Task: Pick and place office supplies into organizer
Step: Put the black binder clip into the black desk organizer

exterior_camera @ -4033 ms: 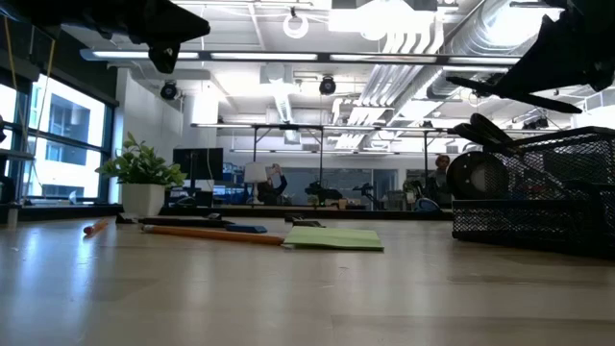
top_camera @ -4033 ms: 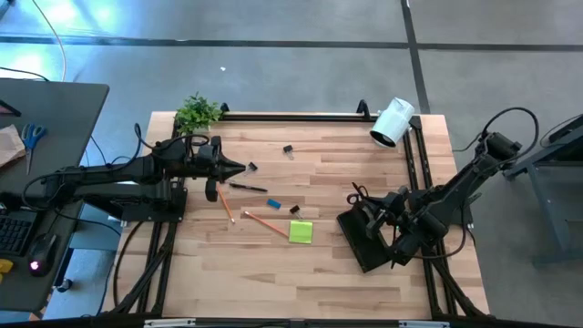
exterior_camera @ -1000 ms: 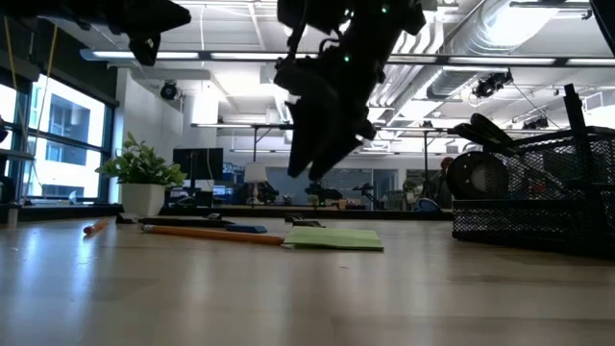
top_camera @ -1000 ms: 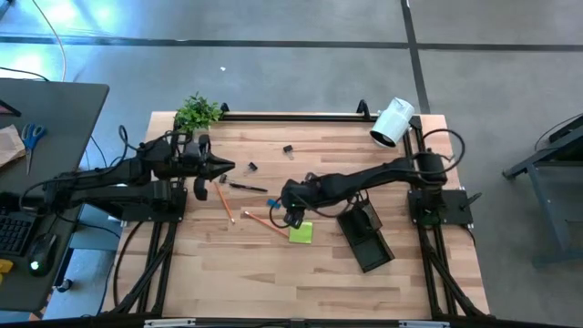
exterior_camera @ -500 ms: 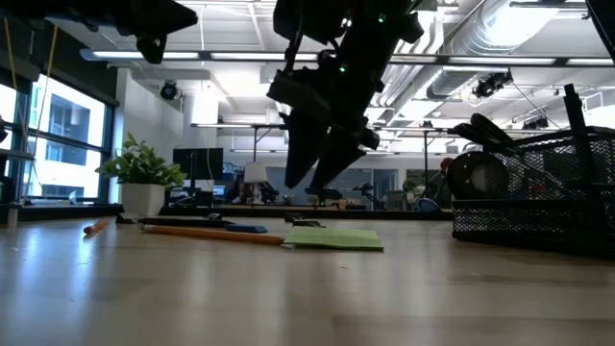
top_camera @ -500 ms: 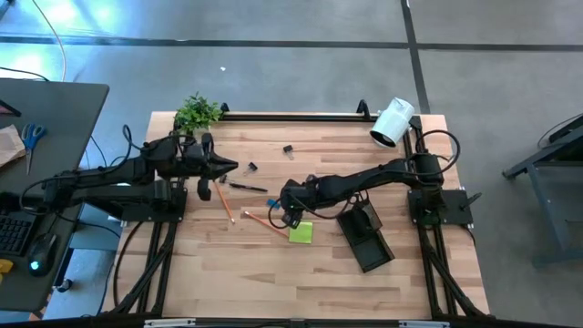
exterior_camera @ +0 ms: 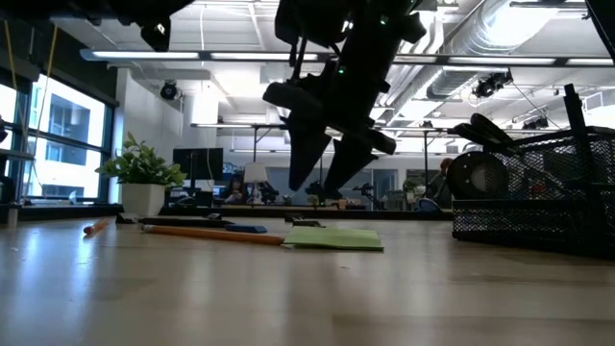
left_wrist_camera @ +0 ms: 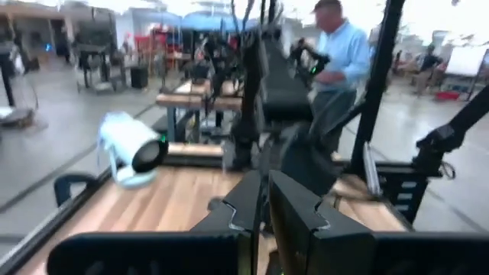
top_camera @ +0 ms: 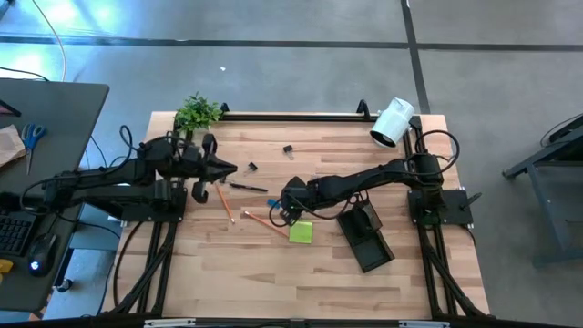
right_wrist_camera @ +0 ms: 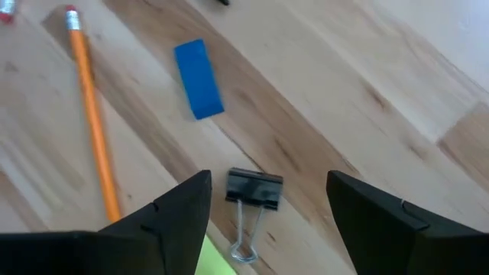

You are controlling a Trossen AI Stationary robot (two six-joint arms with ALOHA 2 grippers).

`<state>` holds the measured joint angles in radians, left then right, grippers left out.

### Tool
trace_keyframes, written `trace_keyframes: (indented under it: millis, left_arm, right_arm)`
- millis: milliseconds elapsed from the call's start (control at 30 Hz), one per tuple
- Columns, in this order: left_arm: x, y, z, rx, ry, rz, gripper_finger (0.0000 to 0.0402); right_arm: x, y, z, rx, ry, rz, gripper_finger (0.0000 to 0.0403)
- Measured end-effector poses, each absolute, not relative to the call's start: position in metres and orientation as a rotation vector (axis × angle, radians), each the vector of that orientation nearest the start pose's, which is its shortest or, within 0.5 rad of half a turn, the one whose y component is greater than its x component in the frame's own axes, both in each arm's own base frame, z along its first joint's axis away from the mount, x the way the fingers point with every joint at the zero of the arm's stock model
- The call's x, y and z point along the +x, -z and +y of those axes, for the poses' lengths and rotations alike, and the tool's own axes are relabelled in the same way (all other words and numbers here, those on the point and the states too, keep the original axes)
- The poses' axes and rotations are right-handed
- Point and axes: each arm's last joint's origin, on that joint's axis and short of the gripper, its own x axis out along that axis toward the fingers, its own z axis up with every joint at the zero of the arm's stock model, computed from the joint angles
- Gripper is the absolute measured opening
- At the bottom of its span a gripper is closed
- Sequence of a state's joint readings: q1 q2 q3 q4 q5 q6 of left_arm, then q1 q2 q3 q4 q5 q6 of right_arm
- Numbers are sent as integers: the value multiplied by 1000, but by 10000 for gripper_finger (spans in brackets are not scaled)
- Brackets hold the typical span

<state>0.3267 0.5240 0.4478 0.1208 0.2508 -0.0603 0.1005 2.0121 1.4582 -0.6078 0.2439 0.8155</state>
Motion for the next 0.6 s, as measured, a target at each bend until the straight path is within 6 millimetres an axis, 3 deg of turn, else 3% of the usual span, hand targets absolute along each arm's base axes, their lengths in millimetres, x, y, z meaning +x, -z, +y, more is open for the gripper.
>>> trace_keyframes:
  millis: [267,433,600]
  left_arm:
    - [111,-317,26,22,87,-198,19]
    - [107,-321,24,63,67,-223,19]
    - [108,-320,26,93,19,-221,19]
  right_arm:
    - [410,-174,39,518,606,992,254]
    - [411,-170,41,506,595,1003,254]
    - [421,-145,43,527,545,1034,254]
